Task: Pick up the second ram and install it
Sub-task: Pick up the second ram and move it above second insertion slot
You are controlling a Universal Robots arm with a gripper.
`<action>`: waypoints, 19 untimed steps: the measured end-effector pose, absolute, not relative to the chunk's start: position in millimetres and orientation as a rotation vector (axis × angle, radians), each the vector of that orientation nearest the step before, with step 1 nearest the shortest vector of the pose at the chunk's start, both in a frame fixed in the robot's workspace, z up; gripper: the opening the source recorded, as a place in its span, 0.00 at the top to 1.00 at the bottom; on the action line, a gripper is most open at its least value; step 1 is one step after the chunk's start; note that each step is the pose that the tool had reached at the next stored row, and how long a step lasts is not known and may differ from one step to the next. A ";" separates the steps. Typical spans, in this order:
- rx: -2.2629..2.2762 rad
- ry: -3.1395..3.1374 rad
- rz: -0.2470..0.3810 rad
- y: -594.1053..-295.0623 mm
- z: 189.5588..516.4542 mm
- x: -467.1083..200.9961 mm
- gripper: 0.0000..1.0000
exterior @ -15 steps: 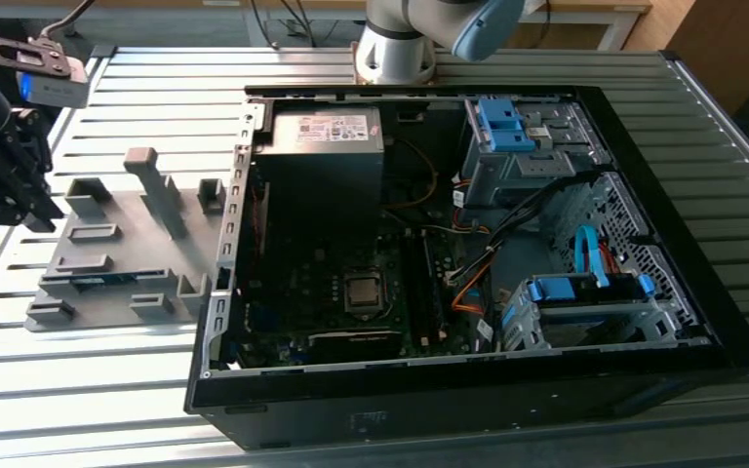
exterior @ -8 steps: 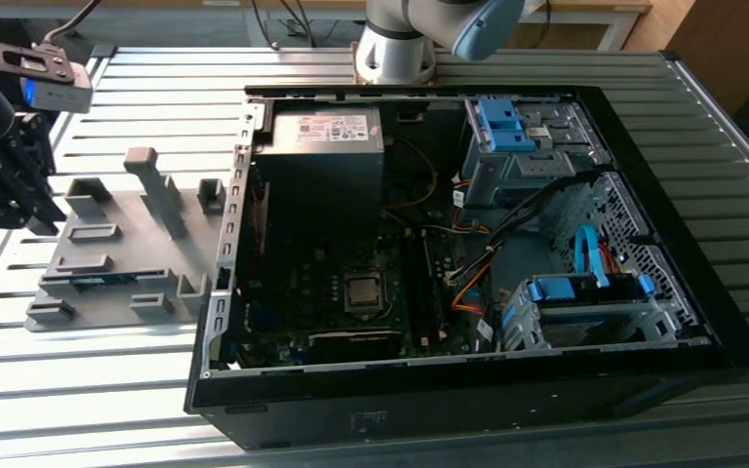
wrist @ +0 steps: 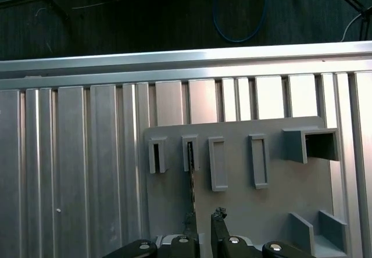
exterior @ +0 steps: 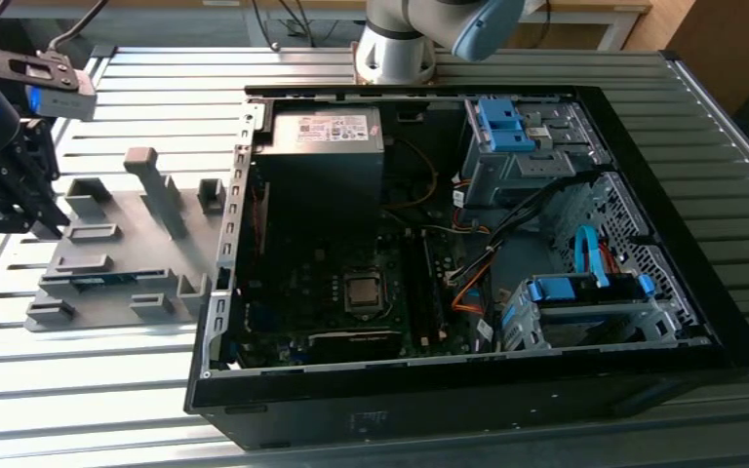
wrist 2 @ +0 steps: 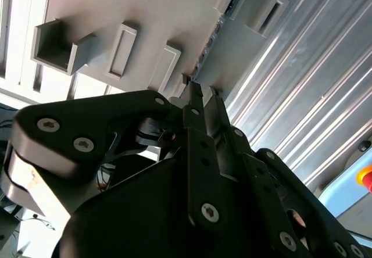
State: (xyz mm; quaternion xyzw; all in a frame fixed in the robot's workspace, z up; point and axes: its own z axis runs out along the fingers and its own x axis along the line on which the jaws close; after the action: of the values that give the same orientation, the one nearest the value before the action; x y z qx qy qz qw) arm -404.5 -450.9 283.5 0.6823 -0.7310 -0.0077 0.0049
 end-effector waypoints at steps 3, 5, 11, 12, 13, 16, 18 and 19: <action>2.137 -2.289 -0.024 -450.9 280.4 -404.5 0.76; 2.137 -2.289 -0.024 -450.9 278.5 -404.5 0.76; 2.137 -2.289 -0.024 -450.9 272.4 -404.5 0.76; 2.137 -2.289 -0.024 -450.9 271.3 -404.5 0.76; 2.137 -2.289 -0.023 -450.9 270.1 -404.5 0.76; 2.137 -2.289 -0.023 -450.9 266.6 -404.6 0.76; 2.137 -2.289 -0.022 -450.9 264.3 -404.7 0.76; 2.137 -2.289 -0.022 -450.9 263.2 -404.7 0.76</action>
State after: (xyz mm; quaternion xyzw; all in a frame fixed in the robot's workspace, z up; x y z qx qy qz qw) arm -404.7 -450.9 263.2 0.6824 -0.7309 -0.0071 0.0049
